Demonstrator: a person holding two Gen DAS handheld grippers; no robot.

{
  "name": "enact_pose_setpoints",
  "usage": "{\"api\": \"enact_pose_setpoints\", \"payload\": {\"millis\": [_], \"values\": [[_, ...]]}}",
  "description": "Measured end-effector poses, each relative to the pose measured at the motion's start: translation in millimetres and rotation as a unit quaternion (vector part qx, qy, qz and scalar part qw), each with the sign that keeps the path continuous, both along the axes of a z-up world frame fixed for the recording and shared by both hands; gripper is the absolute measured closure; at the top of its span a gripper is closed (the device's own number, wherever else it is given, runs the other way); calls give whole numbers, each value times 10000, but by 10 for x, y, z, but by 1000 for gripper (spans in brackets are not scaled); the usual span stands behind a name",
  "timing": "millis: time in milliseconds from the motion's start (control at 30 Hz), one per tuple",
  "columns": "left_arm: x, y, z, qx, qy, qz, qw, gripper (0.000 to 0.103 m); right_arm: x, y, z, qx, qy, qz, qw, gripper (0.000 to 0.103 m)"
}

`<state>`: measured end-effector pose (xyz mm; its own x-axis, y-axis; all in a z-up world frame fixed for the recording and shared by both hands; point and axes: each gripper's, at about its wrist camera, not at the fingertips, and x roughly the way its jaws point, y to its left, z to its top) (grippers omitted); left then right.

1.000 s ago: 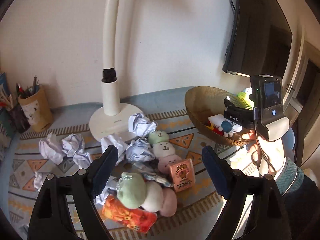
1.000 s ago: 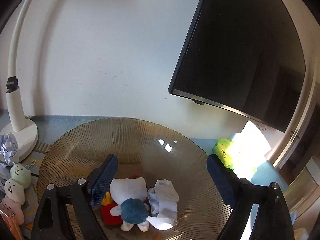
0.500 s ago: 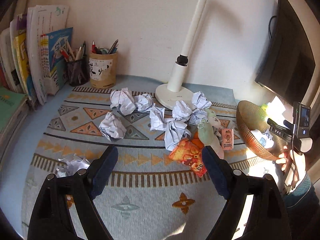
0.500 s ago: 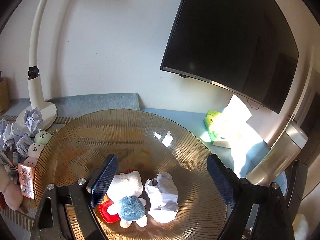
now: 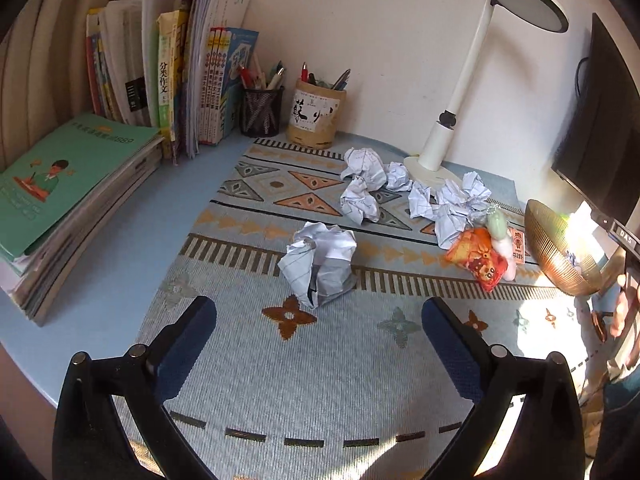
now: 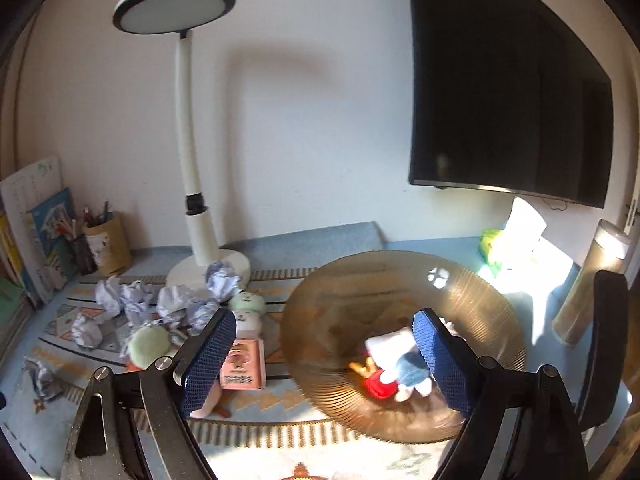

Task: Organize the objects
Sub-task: 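Move both grippers back over the paper balls on the rug, then grasp a crumpled paper ball with the left gripper while the right gripper grasps another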

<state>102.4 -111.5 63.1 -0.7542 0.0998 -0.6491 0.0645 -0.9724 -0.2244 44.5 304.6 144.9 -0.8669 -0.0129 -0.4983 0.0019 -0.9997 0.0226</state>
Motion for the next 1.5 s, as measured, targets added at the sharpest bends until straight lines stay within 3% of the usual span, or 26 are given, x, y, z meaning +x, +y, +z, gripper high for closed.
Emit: {"api": "enact_pose_setpoints", "payload": {"millis": [167, 300, 433, 500, 700, 800, 900, 933, 1033, 1133, 1200, 1267, 1367, 1500], "values": [[-224, -19, -171, 231, -256, 65, 9994, 1, 22, -973, -360, -317, -848, 1521, 9842, 14], [-412, 3, -270, 105, -360, 160, 9992, 1, -149, -1585, -396, -345, -1010, 2208, 9695, 14], [-549, 7, -321, 67, -360, 222, 9991, 1, -456, -2070, -493, -392, -1148, 2556, 9591, 15], [-623, 13, -346, 6, -411, 236, 9989, 1, -671, -2234, -601, -525, -1341, 2622, 9542, 21], [-842, 72, -454, -345, -674, 214, 9969, 1, -1235, -2647, -1018, -494, -2016, 2671, 9411, 21], [-896, 95, -502, -350, -807, 198, 9959, 1, -1396, -2780, -1173, -372, -2143, 2658, 9392, 21], [-904, 102, -551, -324, -972, 156, 9946, 10, -1481, -2872, -1263, -242, -2116, 2645, 9406, 22], [-908, 98, -566, -294, -1022, 140, 9942, 16, -1508, -2888, -1286, -252, -2136, 2637, 9403, 26], [-877, 75, -543, -201, -912, 166, 9955, 21, -1556, -2918, -1339, -402, -2253, 2716, 9348, 33], [-873, 73, -544, -169, -885, 154, 9958, 38, -1541, -2967, -1340, -451, -2234, 2870, 9304, 48], [-866, 102, -539, -172, -855, 67, 9962, 46, -1513, -2998, -1329, -401, -2185, 2904, 9308, 50], [-832, 126, -508, -218, -727, 27, 9971, 52, -1452, -2960, -1284, -452, -2138, 2969, 9296, 50], [-802, 138, -478, -209, -657, 14, 9976, 52, -1259, -2800, -1102, -578, -1905, 3081, 9303, 50], [-700, 270, -366, 107, -444, -193, 9988, 52, -838, -2398, -768, -588, -1478, 3086, 9378, 50]]}}
